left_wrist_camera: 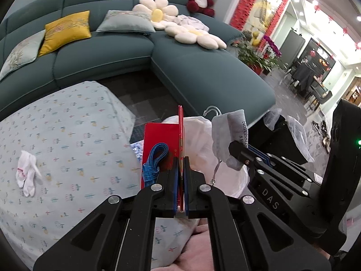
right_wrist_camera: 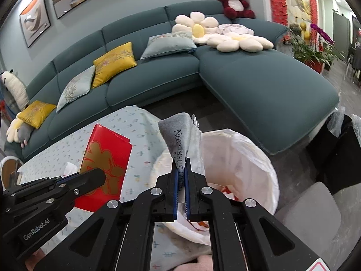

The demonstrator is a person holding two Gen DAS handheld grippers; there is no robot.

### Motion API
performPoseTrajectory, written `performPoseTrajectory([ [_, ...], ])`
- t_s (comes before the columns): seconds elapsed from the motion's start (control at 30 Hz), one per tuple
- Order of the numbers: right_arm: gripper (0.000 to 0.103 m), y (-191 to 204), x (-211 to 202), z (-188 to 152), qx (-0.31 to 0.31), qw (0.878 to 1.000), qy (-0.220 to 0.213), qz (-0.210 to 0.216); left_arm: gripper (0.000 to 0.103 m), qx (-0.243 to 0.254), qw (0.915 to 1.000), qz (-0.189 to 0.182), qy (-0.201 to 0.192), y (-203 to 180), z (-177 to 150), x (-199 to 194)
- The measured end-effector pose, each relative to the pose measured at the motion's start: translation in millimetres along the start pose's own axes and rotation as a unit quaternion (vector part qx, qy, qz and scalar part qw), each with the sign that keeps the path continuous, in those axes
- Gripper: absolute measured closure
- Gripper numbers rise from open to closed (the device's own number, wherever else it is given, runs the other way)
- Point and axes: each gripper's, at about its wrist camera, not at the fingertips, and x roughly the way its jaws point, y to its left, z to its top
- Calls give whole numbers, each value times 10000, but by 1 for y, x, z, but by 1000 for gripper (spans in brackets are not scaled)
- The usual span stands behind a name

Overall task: Collect trash
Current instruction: 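Carry the red box and grey pouch over the white bin and release both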

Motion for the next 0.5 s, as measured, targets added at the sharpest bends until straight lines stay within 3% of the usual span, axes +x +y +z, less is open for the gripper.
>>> performPoseTrajectory([
  [0.17,91,-14,-3,-3,67,9999,-52,-144,93,-26,9999,-93,49,-13,1,7],
  [0.23,87,-19,-3,-3,106,9998,-60,-176,82,-59,9999,-106,65,-15,2,9],
  [0.3,72,-22,-6,-4,145,9995,-120,-237,75,-63,9999,-68,49,-17,2,9],
  [0.5,70,-25,-9,-4,168,9994,-168,-251,75,-105,9999,-14,58,-17,1,10],
])
